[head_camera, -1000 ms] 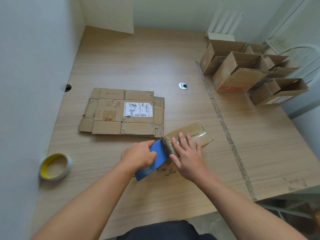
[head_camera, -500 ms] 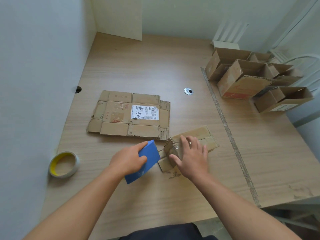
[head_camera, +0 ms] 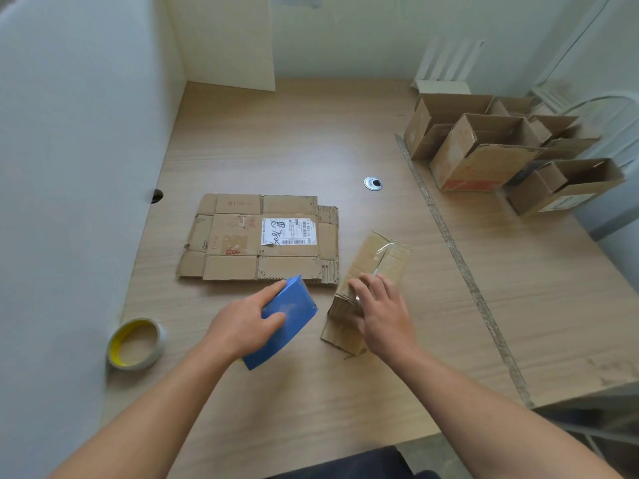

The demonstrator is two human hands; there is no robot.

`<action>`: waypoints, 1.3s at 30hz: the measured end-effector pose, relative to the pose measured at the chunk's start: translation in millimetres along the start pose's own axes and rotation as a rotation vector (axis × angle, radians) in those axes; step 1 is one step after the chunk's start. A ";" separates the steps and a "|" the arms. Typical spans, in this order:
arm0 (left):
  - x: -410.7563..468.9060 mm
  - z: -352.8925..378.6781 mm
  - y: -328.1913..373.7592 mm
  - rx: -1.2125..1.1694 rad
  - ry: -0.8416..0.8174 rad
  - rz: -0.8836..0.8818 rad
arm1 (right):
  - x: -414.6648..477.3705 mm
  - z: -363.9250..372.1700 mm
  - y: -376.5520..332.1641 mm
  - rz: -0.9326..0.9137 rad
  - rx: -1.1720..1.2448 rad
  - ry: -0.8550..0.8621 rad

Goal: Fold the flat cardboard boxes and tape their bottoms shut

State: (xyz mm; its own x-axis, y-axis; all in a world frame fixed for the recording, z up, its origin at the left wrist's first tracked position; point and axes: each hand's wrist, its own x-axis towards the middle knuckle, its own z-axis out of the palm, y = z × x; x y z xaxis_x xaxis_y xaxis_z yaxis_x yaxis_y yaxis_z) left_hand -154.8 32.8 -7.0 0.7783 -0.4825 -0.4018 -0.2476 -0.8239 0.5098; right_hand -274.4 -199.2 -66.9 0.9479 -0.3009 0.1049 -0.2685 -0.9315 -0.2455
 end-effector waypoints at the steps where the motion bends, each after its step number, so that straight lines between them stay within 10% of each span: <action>1: 0.2 -0.1 -1.0 0.007 -0.002 0.002 | 1.8 0.5 0.6 -0.014 -0.003 0.005; 12: -1.5 1.0 -9.1 0.020 0.027 0.144 | -3.9 -2.2 36.3 -0.257 -0.004 -0.021; 25: 0.8 -11.4 -2.0 0.099 0.211 0.601 | -9.9 -44.6 15.2 0.092 0.498 0.206; 39: -4.9 -13.2 24.5 0.380 0.261 0.973 | -8.9 -89.5 1.5 0.041 0.794 -0.212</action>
State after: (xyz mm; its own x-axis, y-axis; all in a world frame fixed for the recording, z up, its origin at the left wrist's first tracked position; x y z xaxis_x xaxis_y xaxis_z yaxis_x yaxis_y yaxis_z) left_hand -157.0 19.0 17.6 0.2384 -0.9394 0.2464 -0.9550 -0.1806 0.2355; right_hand -298.6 -216.2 18.1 0.9737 -0.2120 -0.0836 -0.1773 -0.4742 -0.8624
